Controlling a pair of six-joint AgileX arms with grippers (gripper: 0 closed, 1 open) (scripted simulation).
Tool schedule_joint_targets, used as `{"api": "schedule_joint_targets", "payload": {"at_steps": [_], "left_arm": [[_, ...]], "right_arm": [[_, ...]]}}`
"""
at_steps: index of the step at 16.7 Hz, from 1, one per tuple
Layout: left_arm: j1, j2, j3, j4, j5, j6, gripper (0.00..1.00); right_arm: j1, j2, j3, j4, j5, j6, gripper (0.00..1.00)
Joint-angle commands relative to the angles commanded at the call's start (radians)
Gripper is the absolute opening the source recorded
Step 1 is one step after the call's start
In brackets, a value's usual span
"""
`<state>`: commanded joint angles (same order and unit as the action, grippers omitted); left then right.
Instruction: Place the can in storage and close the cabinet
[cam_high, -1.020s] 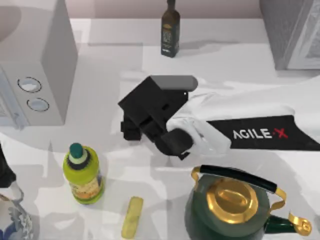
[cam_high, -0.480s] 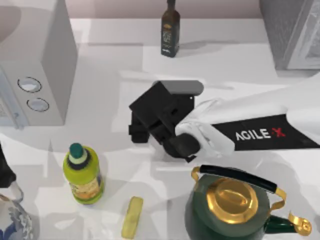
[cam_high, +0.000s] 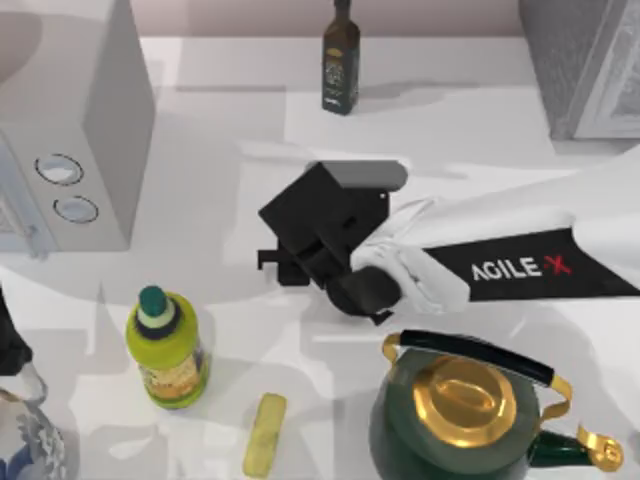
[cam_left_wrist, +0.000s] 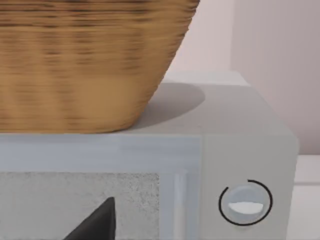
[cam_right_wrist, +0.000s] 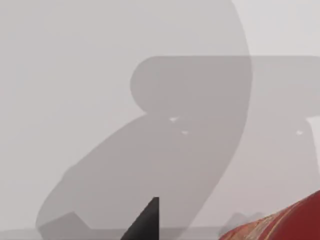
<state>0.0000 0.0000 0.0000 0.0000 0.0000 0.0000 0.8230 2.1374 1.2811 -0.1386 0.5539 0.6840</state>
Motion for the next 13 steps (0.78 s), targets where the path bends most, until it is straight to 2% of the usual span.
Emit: {"api": "schedule_joint_targets", "payload": {"at_steps": [7,13], "left_arm": [[0.000,0.000,0.000,0.000,0.000,0.000,1.00],[0.000,0.000,0.000,0.000,0.000,0.000,1.00]], "right_arm": [[0.000,0.000,0.000,0.000,0.000,0.000,0.02],[0.000,0.000,0.000,0.000,0.000,0.000,0.00]]}}
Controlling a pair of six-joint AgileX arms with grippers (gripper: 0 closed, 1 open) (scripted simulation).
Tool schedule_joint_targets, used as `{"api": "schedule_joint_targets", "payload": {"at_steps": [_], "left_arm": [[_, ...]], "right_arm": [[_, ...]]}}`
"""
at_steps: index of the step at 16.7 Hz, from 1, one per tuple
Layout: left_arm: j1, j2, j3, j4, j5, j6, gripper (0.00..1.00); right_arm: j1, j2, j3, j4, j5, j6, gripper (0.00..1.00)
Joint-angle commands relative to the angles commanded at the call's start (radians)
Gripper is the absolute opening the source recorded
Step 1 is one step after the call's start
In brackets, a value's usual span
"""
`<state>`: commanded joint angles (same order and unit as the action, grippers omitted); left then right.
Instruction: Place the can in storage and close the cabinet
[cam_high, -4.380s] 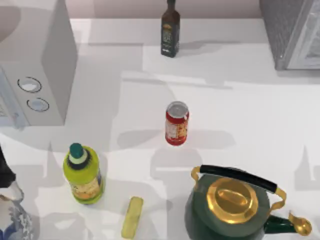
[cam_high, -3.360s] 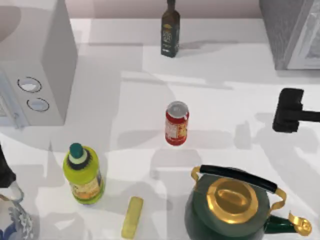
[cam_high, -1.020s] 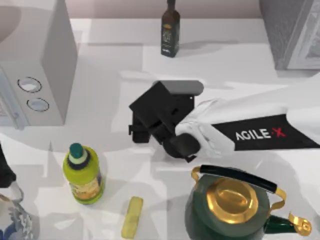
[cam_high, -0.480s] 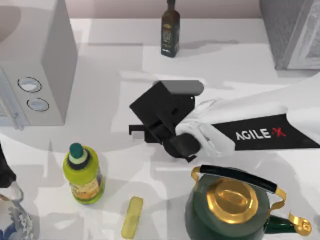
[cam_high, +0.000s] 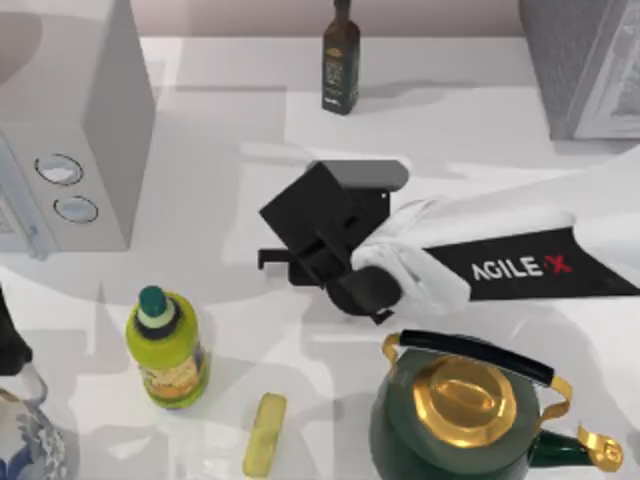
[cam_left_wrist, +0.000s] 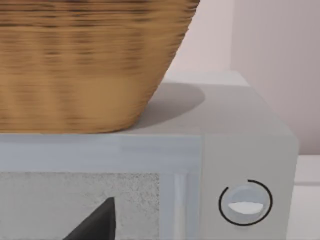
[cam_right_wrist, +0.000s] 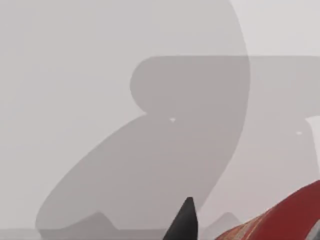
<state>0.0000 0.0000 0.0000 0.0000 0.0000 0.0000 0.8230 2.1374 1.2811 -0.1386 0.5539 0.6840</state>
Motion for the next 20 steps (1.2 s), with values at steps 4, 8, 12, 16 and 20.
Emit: {"api": "schedule_joint_targets", "payload": {"at_steps": [4,8,12,16,20], "left_arm": [[0.000,0.000,0.000,0.000,0.000,0.000,1.00],[0.000,0.000,0.000,0.000,0.000,0.000,1.00],[0.000,0.000,0.000,0.000,0.000,0.000,1.00],[0.000,0.000,0.000,0.000,0.000,0.000,1.00],[0.000,0.000,0.000,0.000,0.000,0.000,1.00]], "right_arm": [[0.003,-0.001,0.002,-0.003,0.000,0.001,0.00],[0.005,-0.037,0.082,-0.114,0.001,0.003,0.00],[0.004,-0.111,0.215,-0.340,0.000,0.001,0.00],[0.001,-0.182,0.324,-0.512,-0.003,-0.002,0.00],[0.000,-0.196,0.342,-0.536,-0.004,-0.003,0.00]]}}
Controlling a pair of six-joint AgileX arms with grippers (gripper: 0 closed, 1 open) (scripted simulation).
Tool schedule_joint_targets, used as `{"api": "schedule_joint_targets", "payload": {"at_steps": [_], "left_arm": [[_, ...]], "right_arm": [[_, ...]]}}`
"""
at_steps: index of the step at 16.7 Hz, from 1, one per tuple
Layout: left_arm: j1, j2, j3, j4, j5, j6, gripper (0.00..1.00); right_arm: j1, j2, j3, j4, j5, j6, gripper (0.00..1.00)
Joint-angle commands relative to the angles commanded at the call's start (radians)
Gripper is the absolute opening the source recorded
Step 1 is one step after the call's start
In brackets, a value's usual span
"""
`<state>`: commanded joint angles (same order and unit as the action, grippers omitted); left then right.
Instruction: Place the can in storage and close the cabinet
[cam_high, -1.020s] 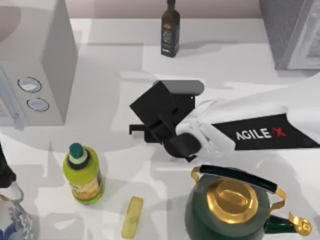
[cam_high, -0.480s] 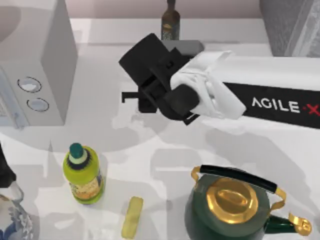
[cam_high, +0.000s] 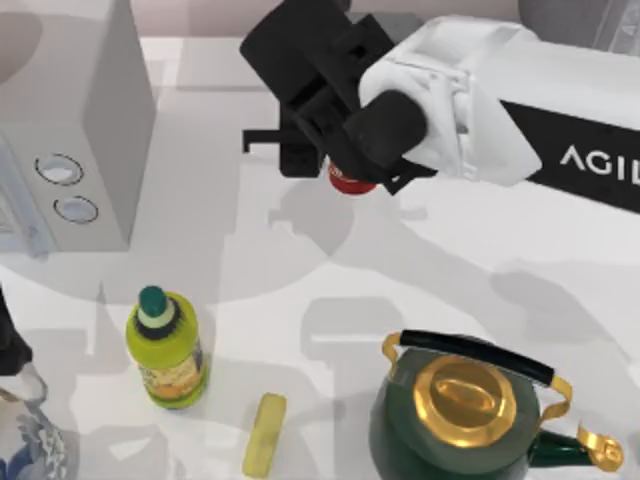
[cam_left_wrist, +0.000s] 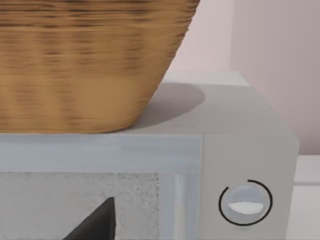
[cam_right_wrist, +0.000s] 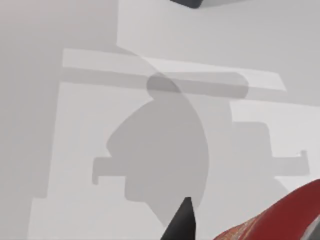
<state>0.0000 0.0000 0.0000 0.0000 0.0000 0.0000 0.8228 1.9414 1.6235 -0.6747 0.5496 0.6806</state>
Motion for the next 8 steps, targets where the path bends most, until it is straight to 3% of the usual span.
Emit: {"api": "schedule_joint_targets", "payload": {"at_steps": [4,8], "left_arm": [[0.000,0.000,0.000,0.000,0.000,0.000,1.00],[0.000,0.000,0.000,0.000,0.000,0.000,1.00]], "right_arm": [[-0.025,-0.027,-0.029,0.012,-0.011,-0.020,0.00],[-0.165,-0.216,-0.193,0.060,-0.069,-0.132,0.00]]}}
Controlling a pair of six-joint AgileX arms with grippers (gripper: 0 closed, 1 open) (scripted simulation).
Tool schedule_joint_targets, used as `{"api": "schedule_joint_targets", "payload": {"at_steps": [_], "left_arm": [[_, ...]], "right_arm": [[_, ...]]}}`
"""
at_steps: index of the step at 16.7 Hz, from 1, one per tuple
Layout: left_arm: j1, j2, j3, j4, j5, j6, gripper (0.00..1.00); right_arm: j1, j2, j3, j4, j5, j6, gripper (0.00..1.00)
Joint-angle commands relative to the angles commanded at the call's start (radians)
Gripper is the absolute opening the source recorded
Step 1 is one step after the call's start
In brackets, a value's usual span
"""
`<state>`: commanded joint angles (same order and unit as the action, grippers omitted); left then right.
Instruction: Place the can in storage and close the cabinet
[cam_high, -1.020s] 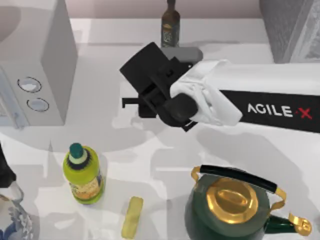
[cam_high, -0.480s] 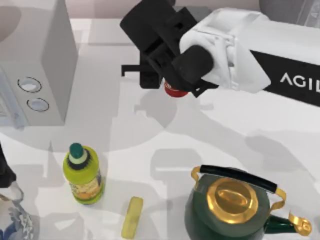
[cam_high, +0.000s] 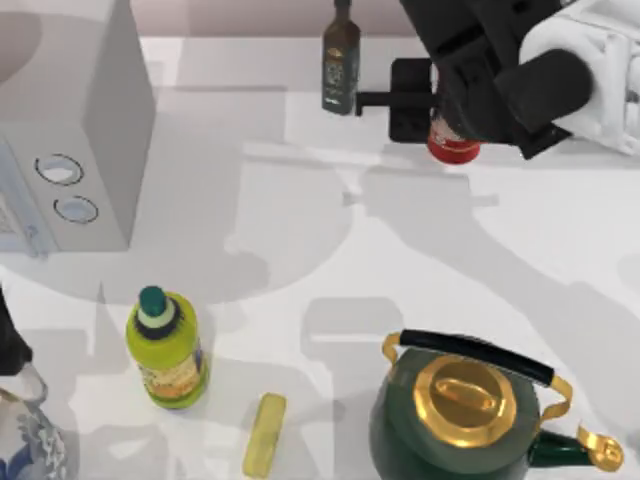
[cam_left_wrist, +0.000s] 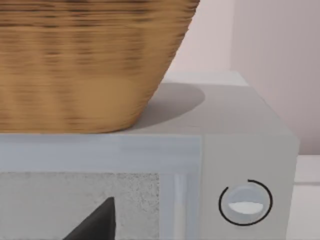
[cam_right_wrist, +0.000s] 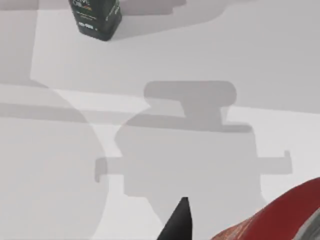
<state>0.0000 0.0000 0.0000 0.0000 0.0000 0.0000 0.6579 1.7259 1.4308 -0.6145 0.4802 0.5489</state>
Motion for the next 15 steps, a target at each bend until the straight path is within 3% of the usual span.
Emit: {"api": "schedule_joint_targets", "payload": {"at_steps": [9,15], "left_arm": [[0.000,0.000,0.000,0.000,0.000,0.000,1.00],[0.000,0.000,0.000,0.000,0.000,0.000,1.00]], "right_arm": [[-0.419,-0.834,-0.695,0.233,-0.223,-0.338,0.00],[-0.602,-1.397,-1.157,0.458,-0.384,-0.492,0.00]]}}
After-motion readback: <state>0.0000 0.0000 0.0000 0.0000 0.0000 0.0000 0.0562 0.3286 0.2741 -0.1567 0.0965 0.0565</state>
